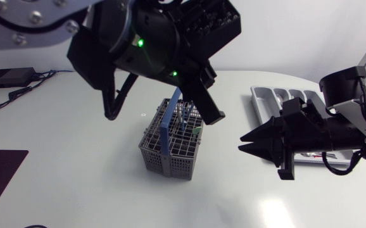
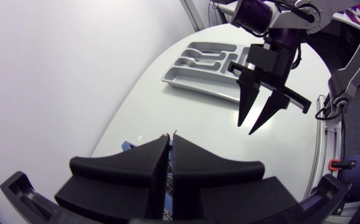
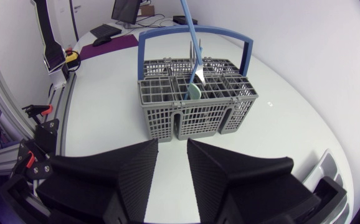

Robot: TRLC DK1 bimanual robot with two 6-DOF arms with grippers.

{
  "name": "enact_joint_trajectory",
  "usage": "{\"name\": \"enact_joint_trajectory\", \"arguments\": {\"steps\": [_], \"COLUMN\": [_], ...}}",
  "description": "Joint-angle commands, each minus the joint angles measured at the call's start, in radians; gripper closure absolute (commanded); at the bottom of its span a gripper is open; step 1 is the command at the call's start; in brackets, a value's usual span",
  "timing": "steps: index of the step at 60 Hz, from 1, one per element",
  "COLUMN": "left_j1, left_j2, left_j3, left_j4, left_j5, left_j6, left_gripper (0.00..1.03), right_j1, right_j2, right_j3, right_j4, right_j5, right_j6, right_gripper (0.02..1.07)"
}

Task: Unload the cutlery basket into the drawer organizer.

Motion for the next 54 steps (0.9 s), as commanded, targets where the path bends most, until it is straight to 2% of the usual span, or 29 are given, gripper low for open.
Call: {"name": "enact_joint_trajectory", "arguments": {"steps": [1,17,24,29,40,51,54], "left_j1": [-0.015,-0.037,-0.021,-0.008,0.029,0.043,0.049], "left_j2": [-0.043,-0.092,-0.094,-0.089,-0.062,-0.031,-0.023], "left_j3": [0.04,0.046,0.072,0.092,0.123,0.141,0.149], "left_j4": [-0.009,-0.022,-0.064,-0.09,-0.133,-0.153,-0.159], "left_j5": [-0.012,0.003,0.086,0.137,0.264,0.341,0.35], "left_j6": [-0.012,-0.064,-0.115,-0.146,-0.213,-0.247,-0.251], "left_gripper": [1.0,1.0,1.0,1.0,1.0,1.0,1.0], "right_j1": [0.031,0.113,0.142,0.162,0.214,0.254,0.262], "right_j2": [-0.006,-0.02,-0.067,-0.086,-0.106,-0.113,-0.113], "right_j3": [0.012,0.023,0.042,0.06,0.089,0.103,0.107], "right_j4": [0.028,0.122,0.157,0.159,0.182,0.183,0.182], "right_j5": [0.012,0.03,0.032,0.04,0.064,0.073,0.076], "right_j6": [0.058,0.162,0.218,0.233,0.274,0.299,0.301], "right_gripper": [0.69,0.69,0.42,0.34,0.34,0.35,0.41]}}
